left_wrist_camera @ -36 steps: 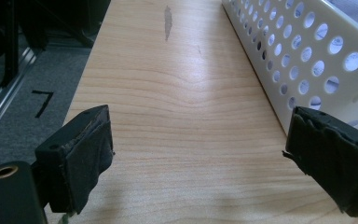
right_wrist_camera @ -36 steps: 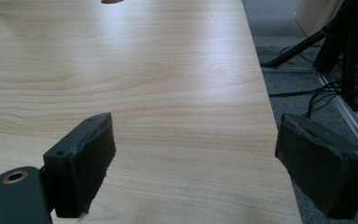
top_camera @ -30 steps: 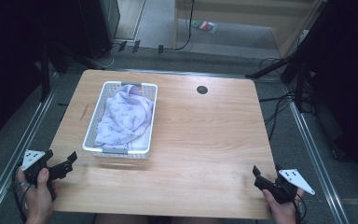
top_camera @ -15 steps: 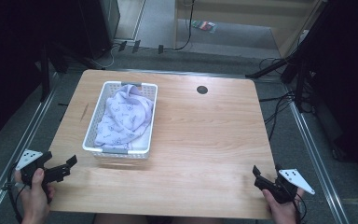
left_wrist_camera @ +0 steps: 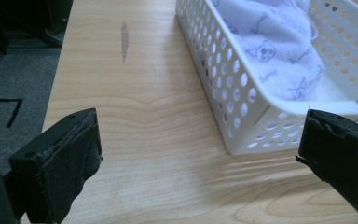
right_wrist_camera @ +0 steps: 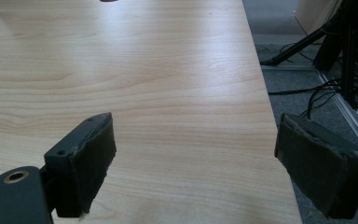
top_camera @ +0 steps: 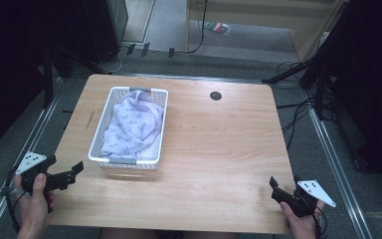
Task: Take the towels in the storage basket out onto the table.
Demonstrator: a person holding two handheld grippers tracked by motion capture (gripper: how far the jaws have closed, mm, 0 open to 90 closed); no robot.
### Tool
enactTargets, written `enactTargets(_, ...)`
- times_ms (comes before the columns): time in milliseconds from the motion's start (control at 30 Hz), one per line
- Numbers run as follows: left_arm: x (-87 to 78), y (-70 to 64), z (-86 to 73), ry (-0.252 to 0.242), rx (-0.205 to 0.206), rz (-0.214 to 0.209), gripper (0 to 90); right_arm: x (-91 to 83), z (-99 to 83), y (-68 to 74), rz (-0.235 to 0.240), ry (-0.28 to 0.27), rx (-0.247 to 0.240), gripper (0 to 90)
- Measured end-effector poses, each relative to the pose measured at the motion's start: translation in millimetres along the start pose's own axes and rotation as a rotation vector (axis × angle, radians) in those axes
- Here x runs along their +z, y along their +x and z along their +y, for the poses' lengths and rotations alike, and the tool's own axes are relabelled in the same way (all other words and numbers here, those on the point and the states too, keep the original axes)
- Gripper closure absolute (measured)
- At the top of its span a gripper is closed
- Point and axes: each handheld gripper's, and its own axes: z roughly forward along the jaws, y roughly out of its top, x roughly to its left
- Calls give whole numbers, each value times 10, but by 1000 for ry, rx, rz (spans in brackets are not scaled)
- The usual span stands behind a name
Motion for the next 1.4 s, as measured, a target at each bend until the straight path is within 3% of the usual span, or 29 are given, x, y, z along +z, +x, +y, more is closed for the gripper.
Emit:
enactTargets(267, 8, -99, 299, 39, 32, -3, 0, 1, 0, -1, -1, 1, 0, 126)
enactTargets(733, 143, -264, 653, 126, 81, -13, 0, 1, 0, -1, -1, 4, 5, 126)
enactTargets(967, 300, -392, 858, 195, 125, -5, 0, 1, 0, -3, -1, 5, 4, 127)
enactTargets(1400, 581, -622, 1198, 258, 171, -11, 0, 0, 0, -4, 0, 4, 4, 127)
